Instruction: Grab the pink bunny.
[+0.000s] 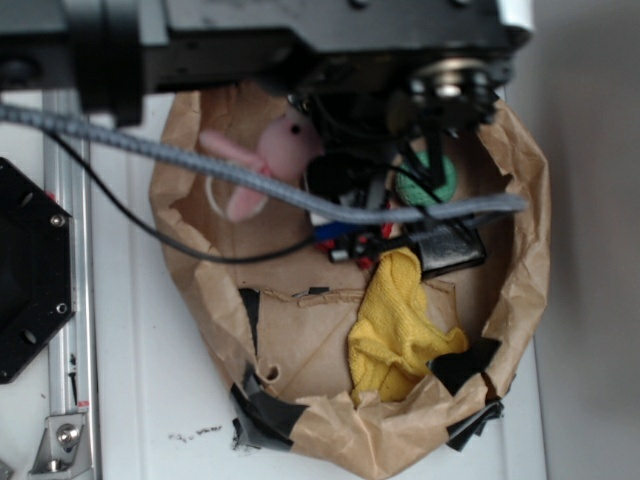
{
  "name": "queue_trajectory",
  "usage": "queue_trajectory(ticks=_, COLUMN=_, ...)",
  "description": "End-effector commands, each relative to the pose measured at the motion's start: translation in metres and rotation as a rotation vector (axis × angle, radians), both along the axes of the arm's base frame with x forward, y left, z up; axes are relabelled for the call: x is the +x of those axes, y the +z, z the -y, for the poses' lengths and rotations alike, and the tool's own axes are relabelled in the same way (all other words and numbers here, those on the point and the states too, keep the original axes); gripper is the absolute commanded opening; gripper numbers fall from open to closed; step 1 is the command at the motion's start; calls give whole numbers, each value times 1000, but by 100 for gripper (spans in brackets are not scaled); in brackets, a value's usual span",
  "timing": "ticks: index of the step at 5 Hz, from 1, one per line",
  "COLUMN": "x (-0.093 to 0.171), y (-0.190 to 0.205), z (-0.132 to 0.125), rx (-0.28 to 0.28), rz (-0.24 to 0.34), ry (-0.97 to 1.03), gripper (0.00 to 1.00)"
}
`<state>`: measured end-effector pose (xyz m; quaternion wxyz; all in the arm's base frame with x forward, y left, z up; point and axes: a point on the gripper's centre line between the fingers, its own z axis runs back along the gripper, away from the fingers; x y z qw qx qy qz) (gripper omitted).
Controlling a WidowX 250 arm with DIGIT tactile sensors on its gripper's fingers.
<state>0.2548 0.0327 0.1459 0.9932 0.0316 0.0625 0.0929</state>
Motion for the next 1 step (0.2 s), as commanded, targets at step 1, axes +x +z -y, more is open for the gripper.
queue_trajectory(ticks=1, x=8, y=18, z=-3, rx=-70, rz=5, ry=139, gripper=0)
